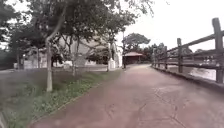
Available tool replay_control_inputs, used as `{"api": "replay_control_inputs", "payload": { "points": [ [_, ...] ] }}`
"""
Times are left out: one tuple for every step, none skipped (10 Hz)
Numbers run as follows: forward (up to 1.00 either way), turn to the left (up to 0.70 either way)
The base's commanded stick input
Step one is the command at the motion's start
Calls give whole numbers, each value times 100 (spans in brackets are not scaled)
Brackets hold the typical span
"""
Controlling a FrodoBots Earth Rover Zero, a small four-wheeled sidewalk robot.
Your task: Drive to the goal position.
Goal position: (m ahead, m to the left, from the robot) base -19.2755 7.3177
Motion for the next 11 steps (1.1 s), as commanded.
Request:
{"api": "replay_control_inputs", "payload": {
  "points": [
    [0,70],
    [0,70],
    [0,70],
    [0,70],
    [0,70],
    [0,70],
    [0,70],
    [0,70],
    [0,70],
    [0,70],
    [0,70]
  ]
}}
